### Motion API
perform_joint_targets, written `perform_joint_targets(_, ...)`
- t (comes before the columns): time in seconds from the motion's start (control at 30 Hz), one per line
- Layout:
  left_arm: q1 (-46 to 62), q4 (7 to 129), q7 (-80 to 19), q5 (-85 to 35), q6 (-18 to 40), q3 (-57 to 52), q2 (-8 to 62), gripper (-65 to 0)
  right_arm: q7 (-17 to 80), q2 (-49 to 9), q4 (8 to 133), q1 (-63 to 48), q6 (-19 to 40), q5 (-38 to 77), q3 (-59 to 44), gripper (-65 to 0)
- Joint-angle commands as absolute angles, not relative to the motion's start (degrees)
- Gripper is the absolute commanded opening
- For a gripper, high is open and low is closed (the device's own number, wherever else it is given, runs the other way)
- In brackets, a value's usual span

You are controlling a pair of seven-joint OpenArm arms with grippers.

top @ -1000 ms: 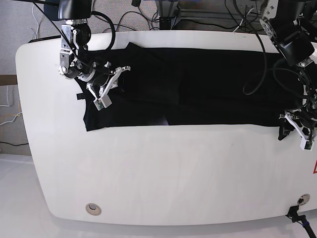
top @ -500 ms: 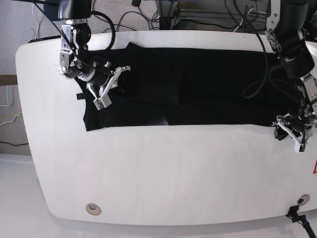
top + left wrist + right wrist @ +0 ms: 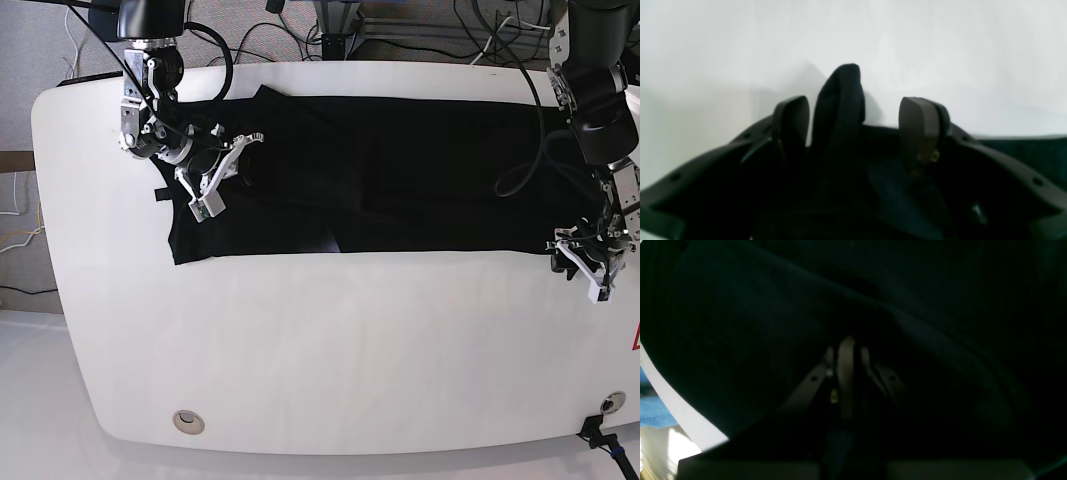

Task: Fold the T-shirt properly
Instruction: 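Regrasp the strip's end with the left gripper and smooth it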

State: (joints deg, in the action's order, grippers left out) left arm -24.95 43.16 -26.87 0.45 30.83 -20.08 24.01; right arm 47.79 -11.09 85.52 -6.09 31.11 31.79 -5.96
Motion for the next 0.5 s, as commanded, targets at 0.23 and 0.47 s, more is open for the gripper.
perform_joint_targets(0.23,-26.3,42.4,-21.7,0.0,30.6,-17.7,24.9,-49.0,50.9,-11.7,85.5,-6.5,30.5,29.1,-6.0,-62.5)
perform_joint_targets(0.47,-26.2,41.6,-16.0,0.0,30.9,-16.9,25.2,-65.0,50.9,-11.7,85.5,-6.5,30.5,29.1,-6.0,-62.5)
